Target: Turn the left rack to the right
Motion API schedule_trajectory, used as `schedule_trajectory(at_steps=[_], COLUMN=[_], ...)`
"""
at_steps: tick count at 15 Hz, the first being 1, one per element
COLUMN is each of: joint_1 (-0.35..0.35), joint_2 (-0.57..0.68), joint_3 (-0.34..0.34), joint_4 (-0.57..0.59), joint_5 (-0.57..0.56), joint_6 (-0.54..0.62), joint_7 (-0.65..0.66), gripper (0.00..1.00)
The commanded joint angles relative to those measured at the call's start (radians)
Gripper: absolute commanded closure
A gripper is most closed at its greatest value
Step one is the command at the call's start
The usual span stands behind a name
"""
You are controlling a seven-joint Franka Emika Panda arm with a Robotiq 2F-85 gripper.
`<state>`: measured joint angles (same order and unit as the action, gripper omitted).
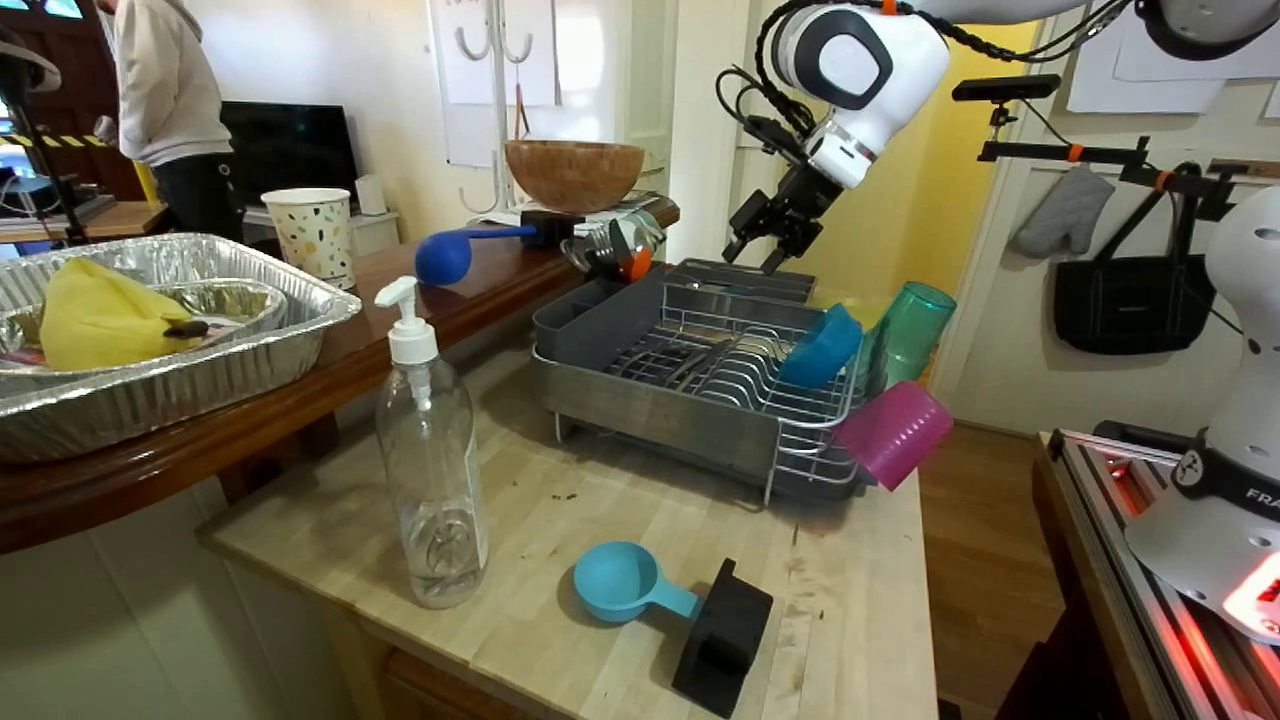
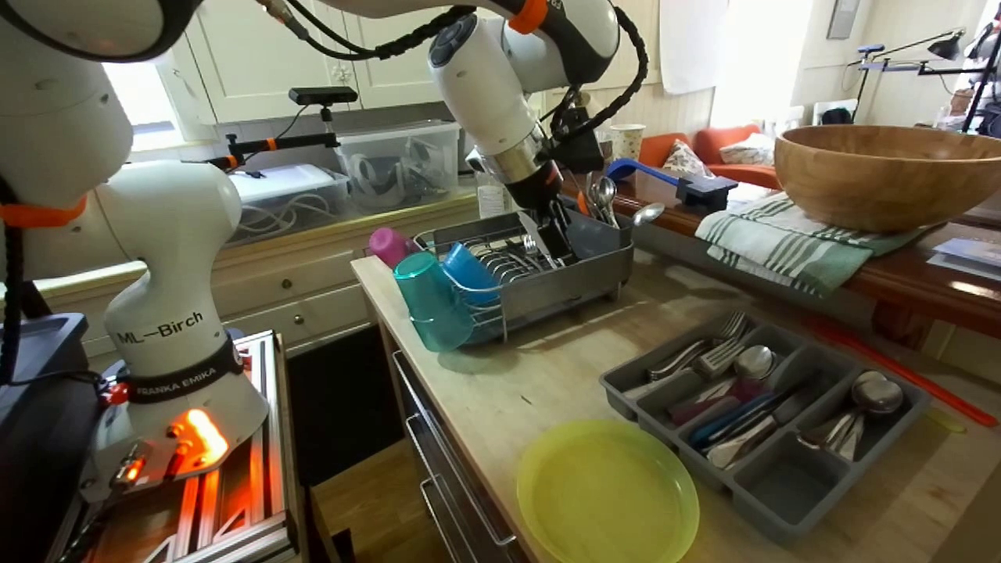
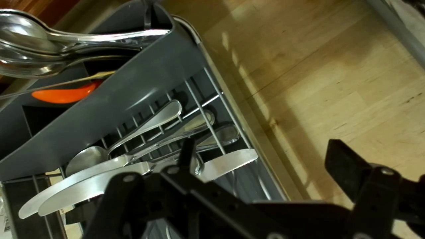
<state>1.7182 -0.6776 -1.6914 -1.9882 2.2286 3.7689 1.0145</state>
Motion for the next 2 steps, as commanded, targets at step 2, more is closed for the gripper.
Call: schedule_trajectory(at_steps=[2], joint_1=[0.001], joint_2=[0.009], joint_3=[-0.007], joint_4=[0.004], joint_5=[0.019], joint_6=[-0.006], joint_7=[-0.017], gripper=[0.0])
